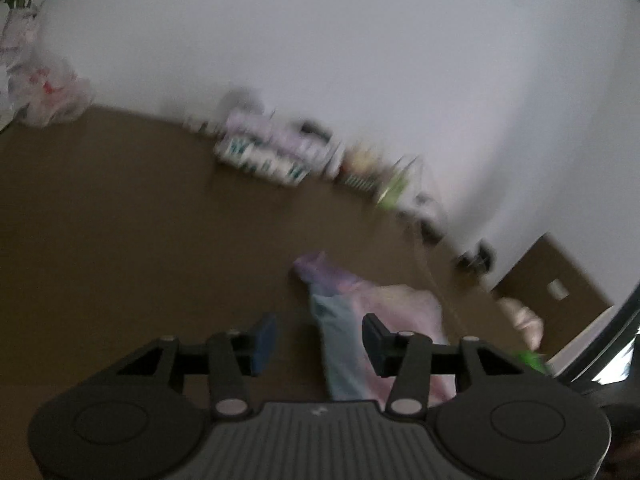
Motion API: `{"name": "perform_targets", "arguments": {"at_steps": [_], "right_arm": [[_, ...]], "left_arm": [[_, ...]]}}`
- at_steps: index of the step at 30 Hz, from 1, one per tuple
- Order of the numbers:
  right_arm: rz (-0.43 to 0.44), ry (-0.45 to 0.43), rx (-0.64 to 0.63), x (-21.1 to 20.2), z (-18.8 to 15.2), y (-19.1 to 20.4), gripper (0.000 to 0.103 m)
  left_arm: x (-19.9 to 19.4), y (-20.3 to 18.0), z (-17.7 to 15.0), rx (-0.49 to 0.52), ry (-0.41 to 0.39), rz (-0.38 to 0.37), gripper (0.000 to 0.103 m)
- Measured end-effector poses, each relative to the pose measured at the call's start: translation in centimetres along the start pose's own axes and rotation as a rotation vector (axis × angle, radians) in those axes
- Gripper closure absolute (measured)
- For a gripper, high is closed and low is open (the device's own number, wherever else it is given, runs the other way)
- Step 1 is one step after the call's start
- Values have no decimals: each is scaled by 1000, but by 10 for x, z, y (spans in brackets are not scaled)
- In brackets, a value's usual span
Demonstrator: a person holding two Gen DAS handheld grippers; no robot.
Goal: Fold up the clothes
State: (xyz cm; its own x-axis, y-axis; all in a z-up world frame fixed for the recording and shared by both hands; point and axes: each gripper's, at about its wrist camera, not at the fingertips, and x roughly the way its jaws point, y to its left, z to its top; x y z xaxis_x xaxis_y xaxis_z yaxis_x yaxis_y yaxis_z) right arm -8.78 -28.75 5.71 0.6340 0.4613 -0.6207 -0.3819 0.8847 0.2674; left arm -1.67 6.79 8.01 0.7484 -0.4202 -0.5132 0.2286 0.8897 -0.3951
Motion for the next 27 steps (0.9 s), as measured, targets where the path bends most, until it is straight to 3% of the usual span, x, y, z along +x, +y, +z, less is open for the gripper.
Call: {"name": "perform_targets", "arguments": {"at_steps": [2, 4, 7, 10, 12, 15, 16, 17, 19, 22, 23, 27], "right_arm": [[-82, -104, 11, -4, 15, -6, 54], [-105, -140, 48, 6, 39, -16, 54], [-106, -129, 116, 53, 74, -35, 54], [-220, -75, 81, 97, 96, -46, 54], [-289, -10, 59, 126, 102, -52, 54], [-304, 52, 52, 150, 99, -56, 55], [-312, 53, 47, 155, 96, -58, 59], [-320, 60, 43, 157, 92, -57, 71], [-335, 60, 24, 159, 87, -54, 81], [-358, 40, -19, 164, 83, -49, 102], [-359, 13, -31, 160, 83, -44, 102], [-370, -131, -83, 130, 88, -21, 102]], "left_arm": [[26, -7, 11, 17, 17, 21, 42], [60, -15, 27, 45, 37, 44, 41], [114, -21, 33, 95, 46, 104, 42], [142, -20, 48, 110, 91, 187, 43], [161, -18, 58, 118, 140, 214, 48], [173, -19, 53, 160, 189, 192, 59], [176, -19, 50, 173, 203, 193, 71], [178, -19, 48, 181, 217, 193, 78], [184, -18, 46, 179, 227, 205, 80], [190, -22, 45, 214, 206, 252, 93], [190, -24, 46, 218, 211, 250, 103], [176, -28, 48, 179, 161, 222, 103]]}}
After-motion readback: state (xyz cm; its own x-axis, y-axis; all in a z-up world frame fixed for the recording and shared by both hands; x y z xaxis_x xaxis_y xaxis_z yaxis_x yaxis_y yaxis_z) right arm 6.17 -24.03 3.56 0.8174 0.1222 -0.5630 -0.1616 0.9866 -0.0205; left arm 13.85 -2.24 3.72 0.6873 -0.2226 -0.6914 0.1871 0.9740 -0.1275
